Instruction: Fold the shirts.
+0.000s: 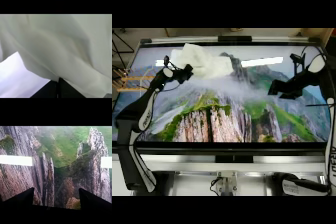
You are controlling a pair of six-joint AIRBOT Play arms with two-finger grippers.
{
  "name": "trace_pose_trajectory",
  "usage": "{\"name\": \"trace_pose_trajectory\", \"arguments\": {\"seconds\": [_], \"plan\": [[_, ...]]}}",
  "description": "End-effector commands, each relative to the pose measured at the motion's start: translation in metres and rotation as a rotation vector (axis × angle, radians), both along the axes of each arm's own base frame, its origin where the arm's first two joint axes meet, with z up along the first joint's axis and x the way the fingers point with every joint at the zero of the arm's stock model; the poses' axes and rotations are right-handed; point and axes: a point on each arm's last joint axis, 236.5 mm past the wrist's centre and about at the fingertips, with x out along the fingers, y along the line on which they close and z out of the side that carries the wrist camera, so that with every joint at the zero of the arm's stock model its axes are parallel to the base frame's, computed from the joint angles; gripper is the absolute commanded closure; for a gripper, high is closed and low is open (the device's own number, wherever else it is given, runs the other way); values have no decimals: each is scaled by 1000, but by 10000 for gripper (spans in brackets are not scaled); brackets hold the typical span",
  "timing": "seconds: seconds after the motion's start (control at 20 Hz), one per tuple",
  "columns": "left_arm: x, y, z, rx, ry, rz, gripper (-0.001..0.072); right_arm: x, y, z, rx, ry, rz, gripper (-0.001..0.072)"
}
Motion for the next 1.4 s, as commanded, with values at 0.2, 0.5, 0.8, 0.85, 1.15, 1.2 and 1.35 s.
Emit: {"name": "trace_pose_trajectory", "arguments": {"seconds": [0.2,0.5,0.8,0.85,1.15,1.2,1.35], "plan": [[-54,-40,280,333,-564,-251,680,-20,0,34,-16,-54,59,47],[-230,-61,486,499,-912,-345,679,-69,-15,152,-106,-405,56,47],[-298,-84,442,478,-694,-557,679,-122,-17,207,-132,-568,49,47],[-297,-93,423,476,-656,-588,678,-126,-17,204,-132,-549,53,47],[-272,-124,278,488,-378,-708,678,-127,11,141,3,-342,86,48],[-269,-121,263,510,-349,-712,678,-128,23,117,61,-285,95,47],[-259,-101,248,614,-322,-690,678,-129,53,38,208,-161,64,48]]}}
